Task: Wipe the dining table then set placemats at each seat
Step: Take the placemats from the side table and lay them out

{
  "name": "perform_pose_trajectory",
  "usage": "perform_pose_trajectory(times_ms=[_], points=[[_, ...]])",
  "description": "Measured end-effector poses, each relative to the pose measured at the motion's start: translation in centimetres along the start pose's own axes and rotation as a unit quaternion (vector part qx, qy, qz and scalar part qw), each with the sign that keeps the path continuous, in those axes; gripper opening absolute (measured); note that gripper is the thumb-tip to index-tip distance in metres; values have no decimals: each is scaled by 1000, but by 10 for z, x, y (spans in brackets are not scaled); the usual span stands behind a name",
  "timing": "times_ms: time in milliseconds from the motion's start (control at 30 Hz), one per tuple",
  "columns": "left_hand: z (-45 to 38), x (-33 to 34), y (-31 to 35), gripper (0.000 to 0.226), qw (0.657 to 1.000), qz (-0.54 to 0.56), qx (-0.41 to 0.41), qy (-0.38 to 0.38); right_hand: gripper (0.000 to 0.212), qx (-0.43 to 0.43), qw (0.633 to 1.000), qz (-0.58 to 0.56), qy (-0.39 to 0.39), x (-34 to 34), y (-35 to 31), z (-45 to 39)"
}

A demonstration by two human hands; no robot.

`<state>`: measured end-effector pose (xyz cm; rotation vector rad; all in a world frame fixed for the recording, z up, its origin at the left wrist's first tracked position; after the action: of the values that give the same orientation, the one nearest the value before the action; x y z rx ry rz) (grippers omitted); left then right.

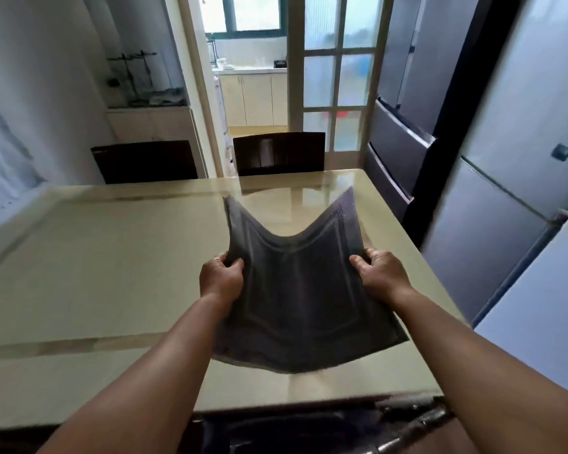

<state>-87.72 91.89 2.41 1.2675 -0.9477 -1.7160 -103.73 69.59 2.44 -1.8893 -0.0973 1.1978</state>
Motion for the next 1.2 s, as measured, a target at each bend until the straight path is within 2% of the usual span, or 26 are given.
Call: perform_pose_trajectory(times_ms=[100,167,300,367,467,533,600,667,733,800,867,1000,1067,1200], points=[[-20,6,-7,26,999,3,-17,-32,37,25,999,37,0,0,7,-11],[-31,8,-12,28,998,-33,-7,-51,34,38,996,80,-8,1,12,-14],[-44,6,-27,29,974,-222,39,-35,36,86,979,178,-53,10,22,-11],[-45,8,-34,38,964,-262,40,-33,40,96,966,222,-91,20,24,-9],[-45,16,-43,64,950,-303,61,-44,43,112,954,249,-121,37,26,-6],[-45,18,-46,76,923,-376,70,-48,59,119,939,292,-140,47,28,-4],[-42,20,-52,83,875,-478,67,-43,74,111,907,370,-166,54,29,-2],[-38,26,-61,86,837,-538,89,-51,80,85,882,425,-185,58,28,-1],[-31,39,-72,81,820,-547,126,-112,81,40,872,442,-205,68,27,-1],[-21,56,-84,79,790,-551,167,-211,77,7,871,428,-239,82,25,0],[-12,70,-99,82,762,-555,184,-279,76,-3,866,409,-287,99,26,7],[-6,93,-125,76,760,-561,155,-290,77,58,869,316,-376,133,42,30],[-13,103,-125,71,772,-556,141,-272,73,54,874,307,-373,141,50,27],[-23,119,-117,68,797,-546,88,-245,70,42,898,308,-312,137,50,7]])
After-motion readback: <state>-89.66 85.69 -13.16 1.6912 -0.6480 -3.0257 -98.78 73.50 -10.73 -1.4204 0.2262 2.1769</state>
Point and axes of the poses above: each hand's wrist, its own z-axis away from the middle knuckle, its own x-axis out of the palm, y = z × x, the point moved 3 cm from there along -z, towards the middle knuckle, and after that the axes turned 11 degrees about -x, right-handed, at the moved point
